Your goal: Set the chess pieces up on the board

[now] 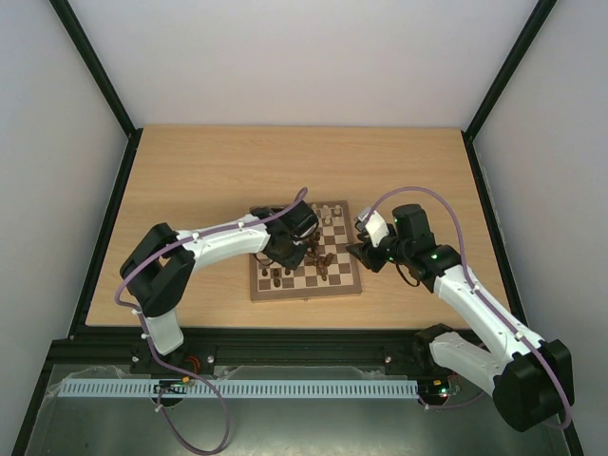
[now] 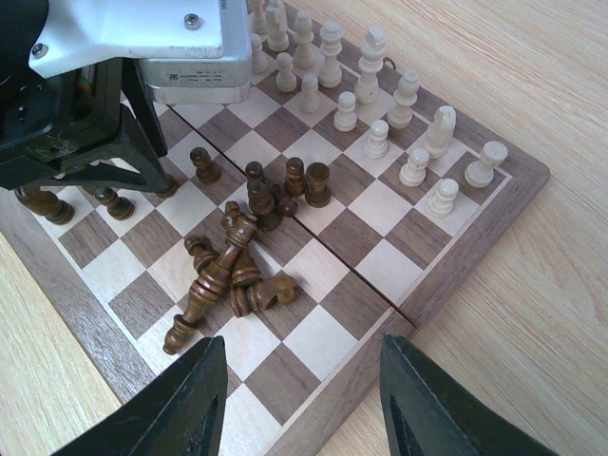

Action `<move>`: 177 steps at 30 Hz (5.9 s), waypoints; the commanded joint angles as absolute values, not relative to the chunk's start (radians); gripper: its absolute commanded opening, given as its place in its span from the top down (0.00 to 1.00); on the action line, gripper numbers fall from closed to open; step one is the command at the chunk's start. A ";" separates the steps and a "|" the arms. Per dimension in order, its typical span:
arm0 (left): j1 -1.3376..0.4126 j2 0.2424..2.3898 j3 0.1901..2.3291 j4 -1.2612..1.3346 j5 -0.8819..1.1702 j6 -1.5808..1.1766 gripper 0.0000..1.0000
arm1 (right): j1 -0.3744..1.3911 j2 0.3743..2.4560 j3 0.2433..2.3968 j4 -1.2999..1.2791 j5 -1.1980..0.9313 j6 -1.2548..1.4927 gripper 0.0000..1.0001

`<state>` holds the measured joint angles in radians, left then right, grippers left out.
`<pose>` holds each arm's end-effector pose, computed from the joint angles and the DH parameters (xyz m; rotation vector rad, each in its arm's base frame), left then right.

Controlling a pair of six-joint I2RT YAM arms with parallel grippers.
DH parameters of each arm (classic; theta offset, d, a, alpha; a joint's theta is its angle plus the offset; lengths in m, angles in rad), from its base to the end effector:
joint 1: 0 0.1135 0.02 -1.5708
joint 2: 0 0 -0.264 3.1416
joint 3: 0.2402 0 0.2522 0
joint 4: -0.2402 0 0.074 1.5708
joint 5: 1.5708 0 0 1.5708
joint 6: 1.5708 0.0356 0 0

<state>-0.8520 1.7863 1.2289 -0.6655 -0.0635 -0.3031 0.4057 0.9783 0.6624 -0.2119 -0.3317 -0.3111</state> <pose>0.2344 -0.2645 0.1898 0.7463 2.7085 -0.1948 0.1949 0.0963 0.2592 -0.9181 1.8801 0.4048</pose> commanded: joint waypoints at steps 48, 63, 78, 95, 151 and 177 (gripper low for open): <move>-0.934 1.392 0.906 -0.754 -0.087 -0.537 0.84 | 0.402 0.986 0.653 -0.235 -0.350 -0.327 0.54; -0.927 1.449 0.878 -0.686 -0.098 -0.513 0.84 | 0.402 0.995 0.651 -0.236 -0.348 -0.331 0.55; -0.909 1.463 0.854 -0.665 -0.104 -0.498 0.83 | 0.402 1.000 0.652 -0.236 -0.347 -0.333 0.54; -0.902 1.433 0.879 -0.699 -0.120 -0.504 0.67 | 0.402 0.998 0.651 -0.237 -0.350 -0.333 0.54; -0.670 1.409 1.054 -0.329 -0.060 -0.210 0.42 | 0.807 1.449 0.768 -0.208 0.019 -0.290 0.64; -0.670 1.468 1.075 -0.337 0.163 -0.264 0.43 | 0.807 1.425 0.709 -0.206 0.015 -0.364 0.74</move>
<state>-0.6693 1.4326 1.0626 -0.3420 0.0265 -0.2272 0.8009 1.4067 0.7139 -0.1959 0.0551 -0.3332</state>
